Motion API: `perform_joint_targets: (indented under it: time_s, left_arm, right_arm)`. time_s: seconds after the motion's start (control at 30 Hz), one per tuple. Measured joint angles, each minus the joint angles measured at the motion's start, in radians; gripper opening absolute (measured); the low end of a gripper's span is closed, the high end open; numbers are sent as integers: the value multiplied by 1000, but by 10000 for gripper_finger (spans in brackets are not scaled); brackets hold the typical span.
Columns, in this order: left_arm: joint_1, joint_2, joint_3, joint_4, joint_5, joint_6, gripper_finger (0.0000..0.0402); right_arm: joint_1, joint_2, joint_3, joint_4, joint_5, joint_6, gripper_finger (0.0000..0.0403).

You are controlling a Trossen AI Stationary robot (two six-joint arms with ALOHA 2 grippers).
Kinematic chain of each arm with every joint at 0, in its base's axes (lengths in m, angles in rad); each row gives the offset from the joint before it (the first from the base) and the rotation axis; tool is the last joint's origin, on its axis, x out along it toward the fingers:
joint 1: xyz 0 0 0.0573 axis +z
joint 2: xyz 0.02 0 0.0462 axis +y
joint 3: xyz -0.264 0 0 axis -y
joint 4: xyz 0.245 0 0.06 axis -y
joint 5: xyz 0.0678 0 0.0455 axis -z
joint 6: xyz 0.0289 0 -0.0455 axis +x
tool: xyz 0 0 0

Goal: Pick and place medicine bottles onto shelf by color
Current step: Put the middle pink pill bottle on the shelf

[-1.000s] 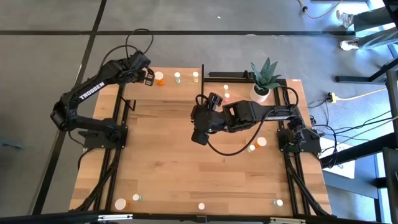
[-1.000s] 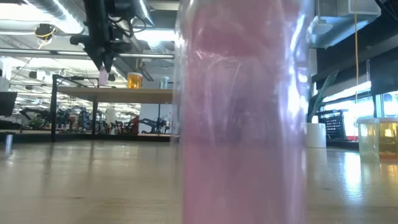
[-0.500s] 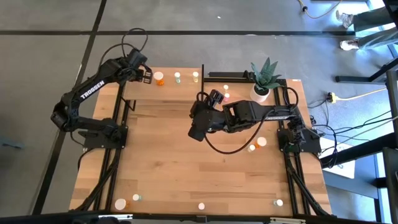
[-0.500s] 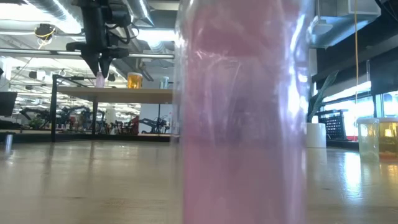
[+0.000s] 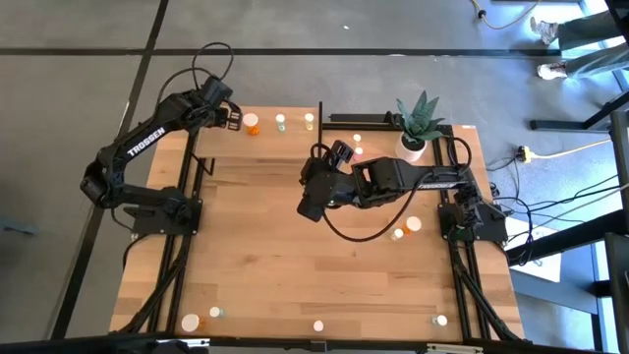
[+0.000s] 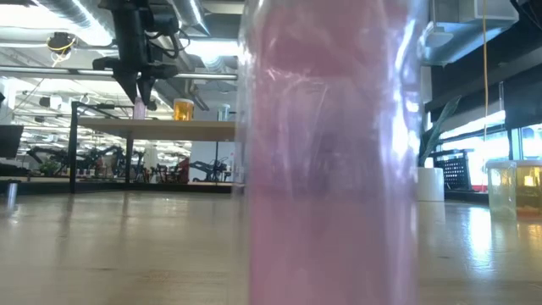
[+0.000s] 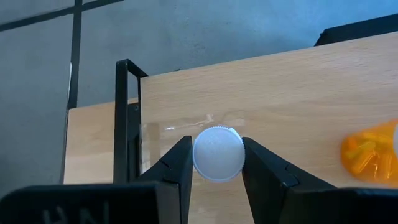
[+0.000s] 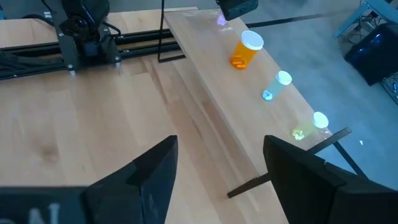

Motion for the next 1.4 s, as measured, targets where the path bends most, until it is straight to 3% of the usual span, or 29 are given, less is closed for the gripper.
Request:
perform_joint_targets:
  time_s: [0.8, 1.03, 1.4]
  left_arm:
    - [0, 0, 0, 0, 10, -11, 101]
    - [0, 0, 0, -15, 54, -10, 101]
    - [0, 0, 0, -10, -3, -44, 101]
  right_arm:
    - [0, 0, 0, -1, -2, -3, 237]
    - [0, 0, 0, -1, -2, -4, 237]
    - [0, 0, 0, -1, -3, -4, 237]
